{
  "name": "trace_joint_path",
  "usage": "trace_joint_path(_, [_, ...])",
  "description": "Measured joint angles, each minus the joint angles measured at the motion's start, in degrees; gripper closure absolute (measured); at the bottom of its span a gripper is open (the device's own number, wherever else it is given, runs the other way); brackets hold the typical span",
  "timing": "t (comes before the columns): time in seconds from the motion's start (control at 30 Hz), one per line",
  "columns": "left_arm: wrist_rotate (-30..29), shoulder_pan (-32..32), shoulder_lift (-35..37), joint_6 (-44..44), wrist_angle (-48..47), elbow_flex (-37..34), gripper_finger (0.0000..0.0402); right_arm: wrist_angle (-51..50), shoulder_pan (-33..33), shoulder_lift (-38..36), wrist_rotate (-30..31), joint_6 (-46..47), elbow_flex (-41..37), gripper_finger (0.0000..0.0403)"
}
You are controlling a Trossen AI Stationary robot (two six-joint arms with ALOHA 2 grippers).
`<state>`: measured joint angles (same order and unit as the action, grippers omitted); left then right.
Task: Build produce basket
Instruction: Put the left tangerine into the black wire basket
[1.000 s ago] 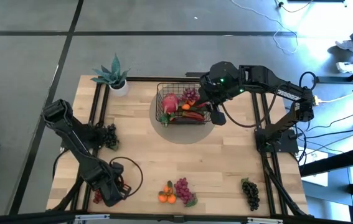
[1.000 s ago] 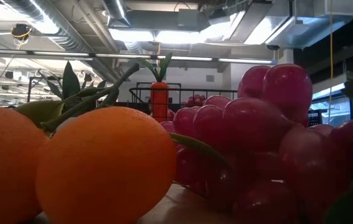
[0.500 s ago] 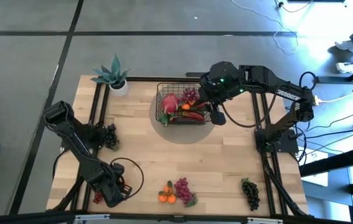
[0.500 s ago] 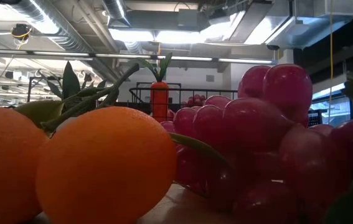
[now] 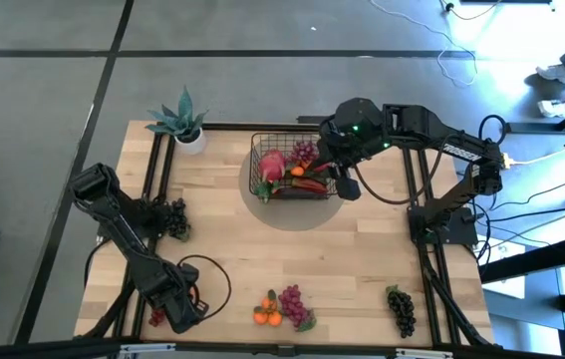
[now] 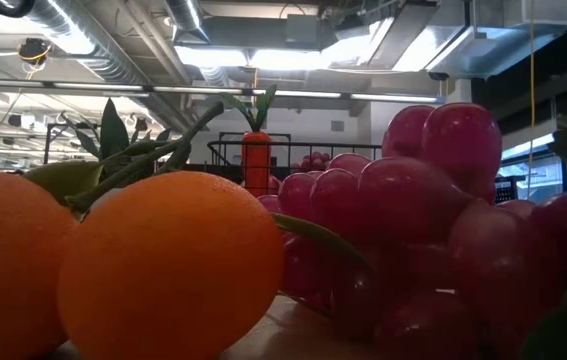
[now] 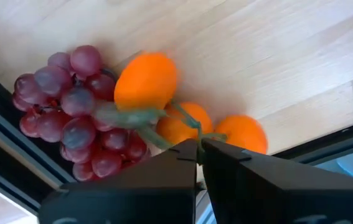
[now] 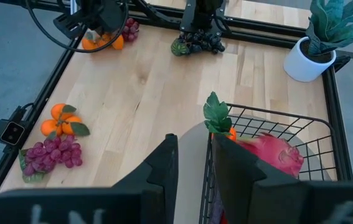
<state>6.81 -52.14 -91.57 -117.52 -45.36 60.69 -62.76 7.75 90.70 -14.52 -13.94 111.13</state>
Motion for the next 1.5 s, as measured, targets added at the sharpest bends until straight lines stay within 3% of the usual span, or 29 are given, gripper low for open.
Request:
trace_joint_path(0.2, [-0.81,0.94,0.0,3.8,-0.19,0.27,0.04,0.0,0.0,0.0,-0.01,-0.27,0.0,0.0315])
trace_joint_path(0.47, [-8.33,6.75,2.44,16.03,-3.76,3.57,0.0401,-0.82,0.0,0.0,-0.03,-1.41,0.0,0.0315])
trace_joint_path(0.7, [-11.31,14.17,4.46,29.36,-18.02,9.46,0.0401,-3.87,-0.02,-1.2,2.29,-1.5,-0.07,0.0315])
trace_joint_path(0.87, [-15.32,20.93,4.61,40.59,-30.56,18.4,0.0401,-5.21,0.02,-2.1,3.22,-1.55,-0.07,0.0315])
trace_joint_path(0.97, [-19.26,25.55,4.63,49.16,-32.6,24.11,0.0401,-6.28,0.0,-2.7,4.87,-1.72,-0.07,0.0315])
trace_joint_path(1.23, [-24.93,38.78,4.63,75.66,-27.38,38.04,0.0401,-8.47,0.02,-3.39,9.48,-1.76,-0.07,0.0315])
trace_joint_path(1.5, [-25.92,51.22,4.36,97.84,-10.5,41.03,0.0401,-8.62,0.02,-3.39,13.4,-1.76,-0.07,0.0315])
